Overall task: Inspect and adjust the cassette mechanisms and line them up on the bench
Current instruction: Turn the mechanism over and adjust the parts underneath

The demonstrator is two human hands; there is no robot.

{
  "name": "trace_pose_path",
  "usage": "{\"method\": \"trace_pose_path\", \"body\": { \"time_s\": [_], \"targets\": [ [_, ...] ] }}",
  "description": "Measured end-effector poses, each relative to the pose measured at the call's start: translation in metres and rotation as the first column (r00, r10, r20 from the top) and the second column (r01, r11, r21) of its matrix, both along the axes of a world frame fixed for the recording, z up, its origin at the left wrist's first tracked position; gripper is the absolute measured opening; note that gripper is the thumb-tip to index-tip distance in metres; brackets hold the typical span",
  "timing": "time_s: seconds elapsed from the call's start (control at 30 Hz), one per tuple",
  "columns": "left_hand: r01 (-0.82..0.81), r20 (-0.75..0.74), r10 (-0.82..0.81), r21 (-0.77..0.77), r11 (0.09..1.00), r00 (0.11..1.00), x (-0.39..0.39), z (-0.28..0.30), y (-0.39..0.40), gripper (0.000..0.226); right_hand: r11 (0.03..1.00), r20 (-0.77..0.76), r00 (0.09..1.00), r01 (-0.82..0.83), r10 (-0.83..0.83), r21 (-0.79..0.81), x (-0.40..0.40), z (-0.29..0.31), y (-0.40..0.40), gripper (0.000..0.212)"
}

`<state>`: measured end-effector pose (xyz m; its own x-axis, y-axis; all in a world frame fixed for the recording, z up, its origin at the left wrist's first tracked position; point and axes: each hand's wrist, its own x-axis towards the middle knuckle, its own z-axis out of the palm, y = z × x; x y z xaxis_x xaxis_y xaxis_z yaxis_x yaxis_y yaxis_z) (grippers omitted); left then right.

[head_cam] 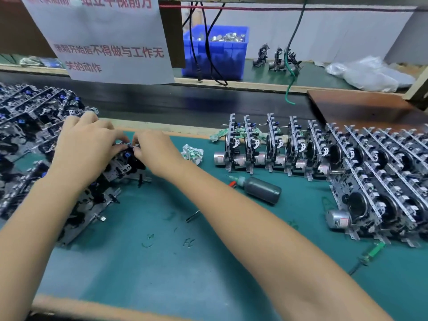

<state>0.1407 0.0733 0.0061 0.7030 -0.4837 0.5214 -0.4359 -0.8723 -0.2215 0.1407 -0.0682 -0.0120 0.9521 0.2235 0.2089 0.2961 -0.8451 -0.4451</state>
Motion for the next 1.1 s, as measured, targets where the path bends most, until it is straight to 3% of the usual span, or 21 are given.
{"method": "trace_pose_path", "body": {
  "time_s": [0.2, 0.3, 0.43, 0.6, 0.73, 0.9, 1.1],
  "targets": [
    [0.119, -0.168, -0.1, 0.102, 0.988, 0.981, 0.02, 0.027, -0.001, 0.007, 0.986, 0.102, 0.994, -0.034, 0.051, -0.161, -0.004, 0.013, -0.008, 0.023],
    [0.21, -0.122, -0.198, 0.098, 0.973, 0.973, 0.023, 0.033, 0.002, 0.006, 0.968, 0.248, 0.967, 0.004, 0.061, -0.252, -0.011, 0.026, -0.014, 0.018],
    [0.217, -0.046, -0.219, -0.05, 0.975, 0.975, 0.011, 0.015, -0.008, 0.009, 0.956, 0.304, 0.95, 0.019, 0.074, -0.292, -0.019, 0.038, -0.026, 0.021],
    [0.229, -0.012, -0.233, -0.135, 0.964, 0.972, 0.005, -0.004, -0.022, 0.016, 0.961, 0.286, 0.957, 0.034, 0.048, -0.274, -0.022, 0.032, -0.043, 0.02],
    [0.221, -0.139, -0.241, -0.144, 0.965, 0.961, 0.018, 0.003, -0.034, 0.022, 0.968, 0.219, 0.975, 0.08, -0.026, -0.238, -0.018, 0.022, -0.06, 0.018],
    [0.263, -0.144, -0.27, -0.063, 0.963, 0.952, 0.019, 0.009, -0.041, 0.018, 0.974, 0.21, 0.973, 0.138, -0.098, -0.182, -0.016, 0.011, -0.076, 0.017],
    [0.243, -0.258, -0.276, -0.153, 0.958, 0.926, 0.01, 0.02, -0.051, 0.015, 0.99, 0.152, 0.986, 0.09, -0.073, -0.106, -0.031, 0.014, -0.089, 0.022]
  ]
}}
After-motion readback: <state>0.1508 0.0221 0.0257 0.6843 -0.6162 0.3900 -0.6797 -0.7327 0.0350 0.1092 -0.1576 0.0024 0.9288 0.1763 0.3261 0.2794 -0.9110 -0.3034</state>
